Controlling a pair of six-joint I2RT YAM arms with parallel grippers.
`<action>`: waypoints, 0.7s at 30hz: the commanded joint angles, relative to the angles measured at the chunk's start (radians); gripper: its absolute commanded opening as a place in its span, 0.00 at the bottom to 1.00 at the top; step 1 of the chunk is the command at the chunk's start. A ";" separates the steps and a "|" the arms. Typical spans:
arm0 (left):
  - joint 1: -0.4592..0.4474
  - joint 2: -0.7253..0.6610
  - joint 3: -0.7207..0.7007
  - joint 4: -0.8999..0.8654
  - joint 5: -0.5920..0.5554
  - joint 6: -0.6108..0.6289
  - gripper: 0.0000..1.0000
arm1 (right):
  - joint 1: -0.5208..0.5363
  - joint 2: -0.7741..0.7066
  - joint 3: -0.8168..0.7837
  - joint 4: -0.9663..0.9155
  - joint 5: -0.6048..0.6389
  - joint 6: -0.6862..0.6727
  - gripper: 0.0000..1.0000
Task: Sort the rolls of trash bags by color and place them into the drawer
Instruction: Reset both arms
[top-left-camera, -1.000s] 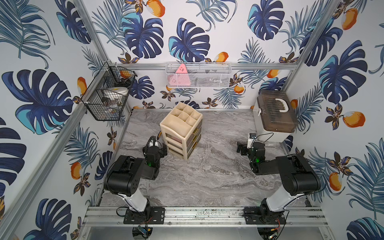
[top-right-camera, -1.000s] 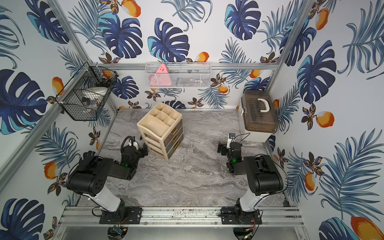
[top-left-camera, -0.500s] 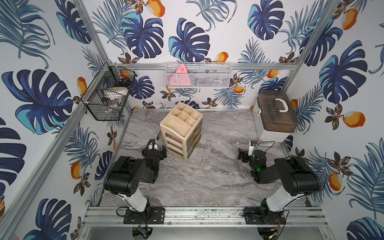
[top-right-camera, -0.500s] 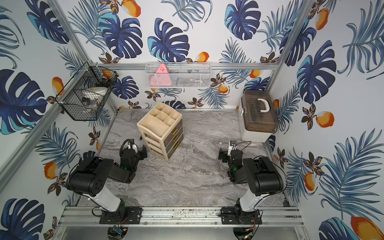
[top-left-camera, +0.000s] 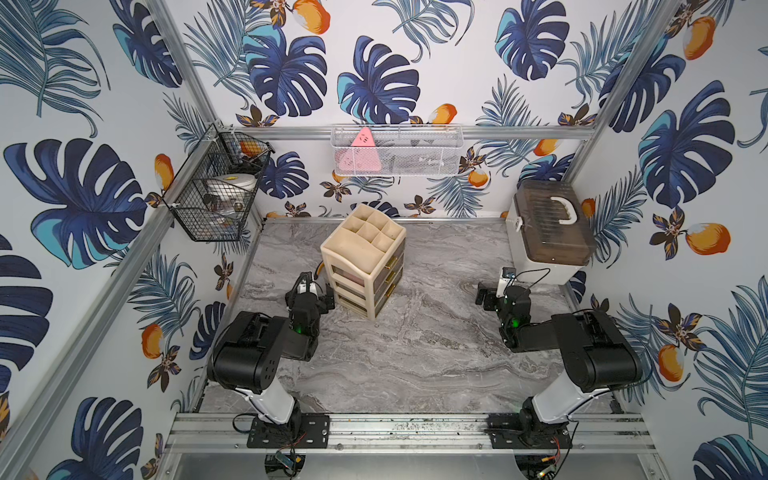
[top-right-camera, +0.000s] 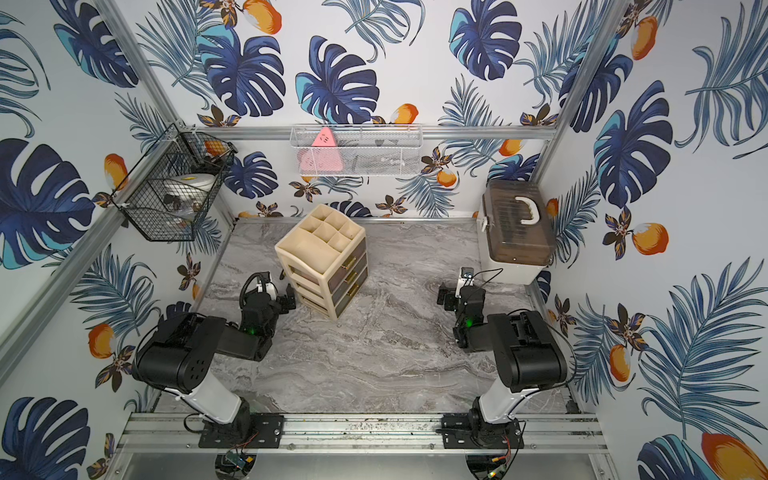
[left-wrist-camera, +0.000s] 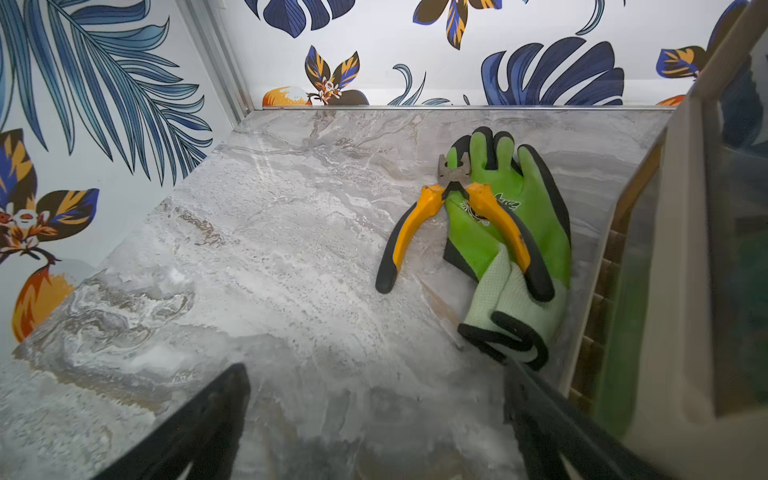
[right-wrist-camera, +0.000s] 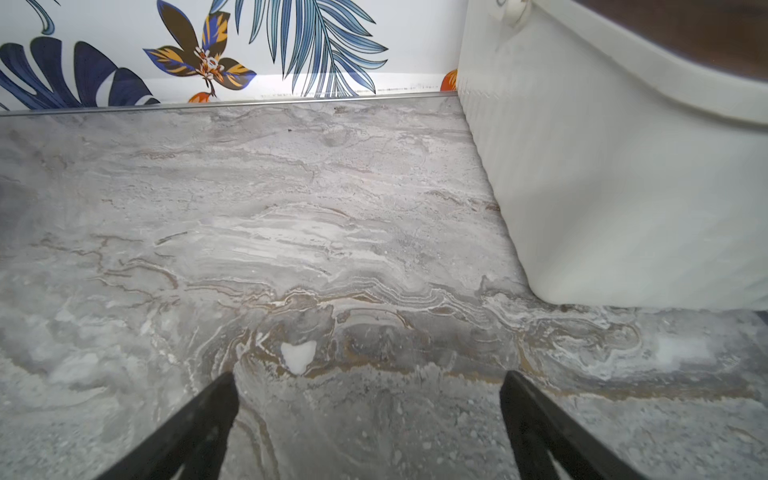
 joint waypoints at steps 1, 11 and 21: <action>0.001 0.000 0.008 0.000 -0.009 0.005 0.99 | 0.000 0.004 0.006 -0.007 -0.005 0.006 1.00; -0.009 -0.001 0.005 0.006 -0.012 0.017 0.99 | 0.001 0.003 0.004 -0.004 -0.005 0.004 1.00; -0.012 0.000 0.018 -0.020 0.006 0.016 0.99 | 0.000 0.003 0.003 -0.008 -0.005 0.005 1.00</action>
